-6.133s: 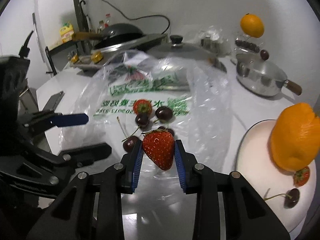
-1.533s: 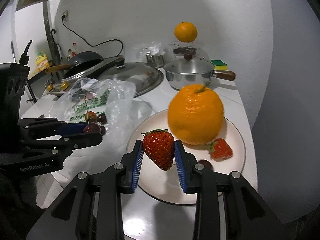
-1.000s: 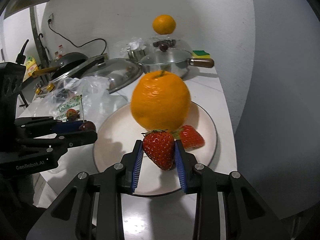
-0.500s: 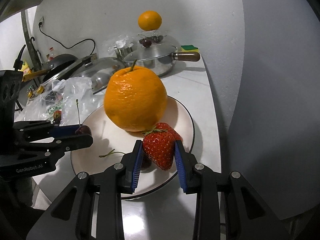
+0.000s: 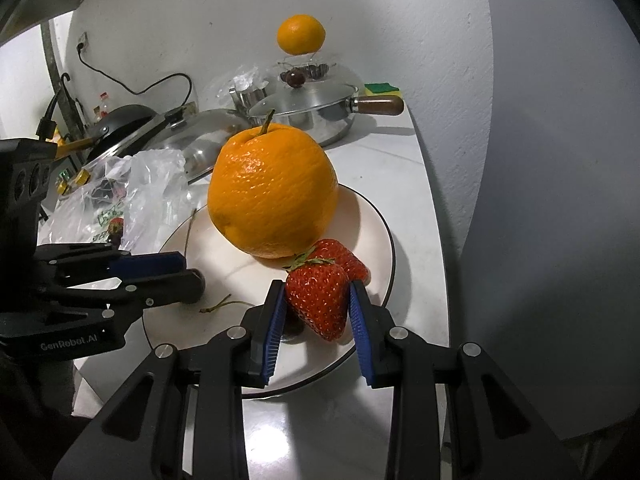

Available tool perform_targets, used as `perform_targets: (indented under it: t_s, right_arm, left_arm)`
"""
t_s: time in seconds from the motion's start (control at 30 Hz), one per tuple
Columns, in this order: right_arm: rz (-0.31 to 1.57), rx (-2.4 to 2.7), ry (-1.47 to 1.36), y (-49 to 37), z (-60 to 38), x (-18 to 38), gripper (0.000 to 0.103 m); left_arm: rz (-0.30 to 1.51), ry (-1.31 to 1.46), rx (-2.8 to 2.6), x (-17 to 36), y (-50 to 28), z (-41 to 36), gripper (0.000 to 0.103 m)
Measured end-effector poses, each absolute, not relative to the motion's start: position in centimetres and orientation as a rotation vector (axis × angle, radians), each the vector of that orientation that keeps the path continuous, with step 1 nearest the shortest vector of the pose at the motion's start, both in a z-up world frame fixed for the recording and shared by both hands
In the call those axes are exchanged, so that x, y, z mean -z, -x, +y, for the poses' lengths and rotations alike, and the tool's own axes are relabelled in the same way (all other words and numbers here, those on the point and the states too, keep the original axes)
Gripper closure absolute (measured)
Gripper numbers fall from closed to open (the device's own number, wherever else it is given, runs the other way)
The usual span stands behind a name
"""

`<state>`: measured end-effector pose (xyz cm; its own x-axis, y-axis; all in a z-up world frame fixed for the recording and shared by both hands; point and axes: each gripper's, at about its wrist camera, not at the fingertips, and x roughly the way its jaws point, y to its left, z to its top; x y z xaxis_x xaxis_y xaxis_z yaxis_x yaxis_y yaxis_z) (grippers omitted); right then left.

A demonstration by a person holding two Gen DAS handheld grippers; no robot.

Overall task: Organize fruits
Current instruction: 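Carry the strawberry with the right gripper onto the white plate while the left gripper carries the cherry there, then open the right gripper to release the strawberry while the left gripper releases the cherry on the plate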

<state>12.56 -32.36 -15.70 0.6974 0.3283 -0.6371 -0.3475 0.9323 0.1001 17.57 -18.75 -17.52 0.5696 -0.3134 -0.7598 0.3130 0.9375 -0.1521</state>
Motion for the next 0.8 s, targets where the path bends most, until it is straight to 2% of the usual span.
perform_targets:
  t_s: [0.33,0.47,0.8]
  right_arm:
    - [0.717,-0.385,0.048,-11.6,-31.6,15.6,0.068]
    - [0.702,-0.359,0.037,-11.4,-31.9,15.1,0.056]
    - [0.696,-0.340,0.047,-11.0,-32.0,14.7,0.056]
  left_arm:
    - [0.876,0.003,0.370,17.0,-16.7,-18.4,0.071]
    - [0.868,0.004,0.370,16.8,-16.4,-18.2,0.071]
    - [0.855,0.012,0.377,16.5,-15.9,-17.8,0.071]
